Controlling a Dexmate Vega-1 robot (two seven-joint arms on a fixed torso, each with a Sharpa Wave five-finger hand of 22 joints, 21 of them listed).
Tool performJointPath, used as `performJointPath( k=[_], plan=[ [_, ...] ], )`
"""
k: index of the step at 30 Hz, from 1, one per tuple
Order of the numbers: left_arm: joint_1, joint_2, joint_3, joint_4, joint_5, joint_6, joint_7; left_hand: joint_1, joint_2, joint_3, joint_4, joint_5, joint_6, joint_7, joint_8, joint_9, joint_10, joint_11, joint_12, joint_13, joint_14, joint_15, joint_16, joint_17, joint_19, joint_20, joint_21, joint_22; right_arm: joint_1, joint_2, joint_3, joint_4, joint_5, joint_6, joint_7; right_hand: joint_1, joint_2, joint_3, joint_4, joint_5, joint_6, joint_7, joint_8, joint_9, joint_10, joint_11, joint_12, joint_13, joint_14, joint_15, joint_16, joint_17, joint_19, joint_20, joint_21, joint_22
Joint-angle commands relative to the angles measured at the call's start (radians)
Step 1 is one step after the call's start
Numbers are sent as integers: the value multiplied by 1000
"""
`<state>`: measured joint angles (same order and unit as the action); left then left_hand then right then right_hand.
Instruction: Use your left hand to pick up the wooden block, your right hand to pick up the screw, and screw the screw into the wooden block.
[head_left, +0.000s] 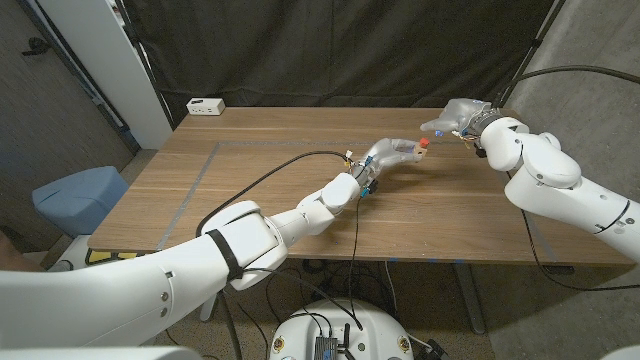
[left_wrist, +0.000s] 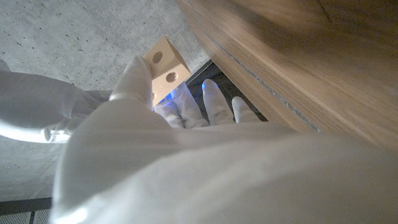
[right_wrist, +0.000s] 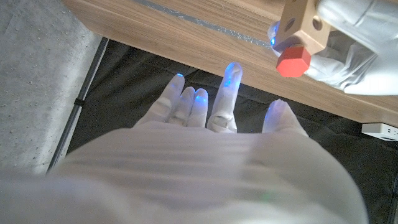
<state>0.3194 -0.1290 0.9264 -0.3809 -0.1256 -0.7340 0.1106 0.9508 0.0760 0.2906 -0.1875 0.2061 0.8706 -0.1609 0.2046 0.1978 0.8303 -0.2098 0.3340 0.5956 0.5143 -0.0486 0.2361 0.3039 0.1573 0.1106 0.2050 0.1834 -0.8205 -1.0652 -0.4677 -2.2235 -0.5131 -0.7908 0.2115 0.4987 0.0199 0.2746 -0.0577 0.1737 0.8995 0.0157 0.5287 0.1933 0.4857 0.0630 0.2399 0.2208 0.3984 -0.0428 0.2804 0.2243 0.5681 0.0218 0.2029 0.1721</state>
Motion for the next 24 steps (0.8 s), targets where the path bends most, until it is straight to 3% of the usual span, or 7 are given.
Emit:
performJointPath(
  k=[1, 7, 12, 24],
  plan=[
    [-8, -6, -16, 6, -28, 28, -19, -32, 42, 44, 37, 6, 22, -9, 13, 5, 12, -1, 3, 3, 10, -107, 1, 4, 6, 0, 9, 4, -116, 43, 87, 4, 117, 23, -231, -11, 1, -2, -3, 8, -17, 2, -11, 4, -12, 2, -9, 2, 3, 3, -9, 1, -10, 6, -7, 3],
    [-15, -9, -19, 9, -39, 51, -27, -33, 41, 44, 37, 6, 22, -8, 13, 5, 13, -1, 4, 2, 10, -106, 1, 4, 6, -2, 9, 4, -164, 63, 136, 13, 201, 55, -313, -17, 8, -3, -7, 9, -68, 2, -41, 4, -31, 10, -18, 3, -15, 14, -19, 0, -33, 12, -13, 4],
    [-20, -8, -17, 10, -40, 55, -18, -32, 41, 44, 37, 6, 21, -7, 12, 5, 13, -1, 4, 2, 10, -105, 1, 4, 6, -2, 9, 4, -206, 94, 177, 25, 264, 96, -394, -19, 8, -4, -10, 9, -76, 5, -48, 4, -36, 6, -21, 3, -24, 14, -24, -1, -42, 11, -15, 4],
    [-25, -7, -19, 9, -43, 38, -5, -34, 41, 44, 38, 5, 24, -8, 13, 5, 13, -1, 3, 1, 10, -108, 1, 4, 6, -3, 9, 4, -287, 215, 252, 73, 412, 214, -576, -21, 10, -6, -19, 10, -134, 19, -83, 3, -51, 11, -26, 5, -38, 28, -33, -2, -55, 12, -14, 4]
  ],
)
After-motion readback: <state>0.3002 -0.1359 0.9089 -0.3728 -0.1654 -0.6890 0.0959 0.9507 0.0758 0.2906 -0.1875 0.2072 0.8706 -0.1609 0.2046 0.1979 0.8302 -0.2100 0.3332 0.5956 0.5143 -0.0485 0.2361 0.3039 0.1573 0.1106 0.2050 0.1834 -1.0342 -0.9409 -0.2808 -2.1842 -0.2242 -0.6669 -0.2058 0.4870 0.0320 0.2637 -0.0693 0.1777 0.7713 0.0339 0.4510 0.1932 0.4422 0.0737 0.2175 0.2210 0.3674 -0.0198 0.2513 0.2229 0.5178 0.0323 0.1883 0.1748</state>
